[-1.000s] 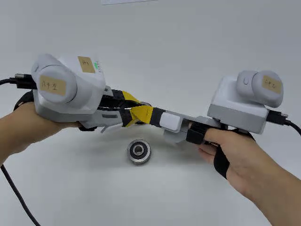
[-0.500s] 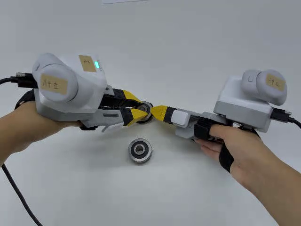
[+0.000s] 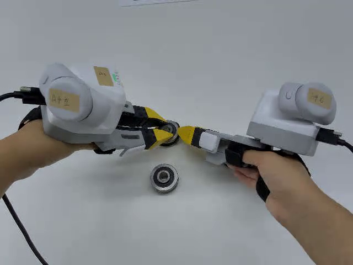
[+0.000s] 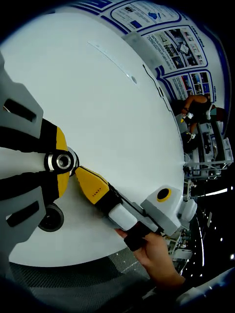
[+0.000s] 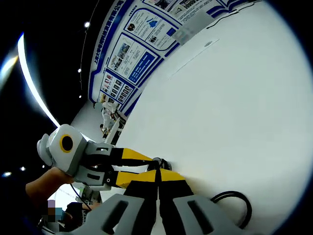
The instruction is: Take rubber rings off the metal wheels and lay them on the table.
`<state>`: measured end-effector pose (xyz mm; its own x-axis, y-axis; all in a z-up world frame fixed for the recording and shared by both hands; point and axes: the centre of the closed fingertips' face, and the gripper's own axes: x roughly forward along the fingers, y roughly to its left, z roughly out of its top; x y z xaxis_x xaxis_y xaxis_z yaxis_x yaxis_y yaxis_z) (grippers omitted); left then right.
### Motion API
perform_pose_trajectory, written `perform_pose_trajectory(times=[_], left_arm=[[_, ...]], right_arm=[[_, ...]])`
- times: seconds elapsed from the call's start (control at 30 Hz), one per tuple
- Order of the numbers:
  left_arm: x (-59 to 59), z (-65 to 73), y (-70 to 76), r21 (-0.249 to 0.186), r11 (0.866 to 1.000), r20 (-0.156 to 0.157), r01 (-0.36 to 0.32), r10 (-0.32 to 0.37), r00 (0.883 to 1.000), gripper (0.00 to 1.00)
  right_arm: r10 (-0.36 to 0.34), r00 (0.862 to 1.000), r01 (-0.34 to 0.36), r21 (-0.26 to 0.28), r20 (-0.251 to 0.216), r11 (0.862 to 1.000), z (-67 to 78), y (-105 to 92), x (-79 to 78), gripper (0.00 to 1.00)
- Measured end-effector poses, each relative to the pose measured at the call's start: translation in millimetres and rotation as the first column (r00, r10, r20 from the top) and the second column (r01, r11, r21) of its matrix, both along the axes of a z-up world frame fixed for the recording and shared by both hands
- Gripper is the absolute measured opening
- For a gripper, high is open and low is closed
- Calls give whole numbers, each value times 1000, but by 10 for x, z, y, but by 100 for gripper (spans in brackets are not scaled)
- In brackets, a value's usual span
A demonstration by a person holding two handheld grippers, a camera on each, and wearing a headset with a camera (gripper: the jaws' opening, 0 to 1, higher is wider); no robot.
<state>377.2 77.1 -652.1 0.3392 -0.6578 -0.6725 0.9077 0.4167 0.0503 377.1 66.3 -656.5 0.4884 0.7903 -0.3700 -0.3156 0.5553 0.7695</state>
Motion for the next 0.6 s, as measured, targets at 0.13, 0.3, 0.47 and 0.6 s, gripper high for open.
perform_pose_trajectory(times=[0.13,0.3,0.47,0.6], left_arm=[[0,0,-1,-1,1000,0,0,0,1000,13],[1,0,-1,-3,1000,0,-2,2,1000,13],[3,0,-1,-4,1000,0,-2,2,1000,13],[5,1,-1,-4,1000,0,-2,2,1000,13]], right_arm=[[-1,1000,1,10,-5,1000,13,4,4,0],[4,1000,-4,14,-4,1000,26,14,9,0],[16,1000,-16,8,7,1000,47,35,9,0],[22,1000,-23,7,7,1000,61,68,13,0]])
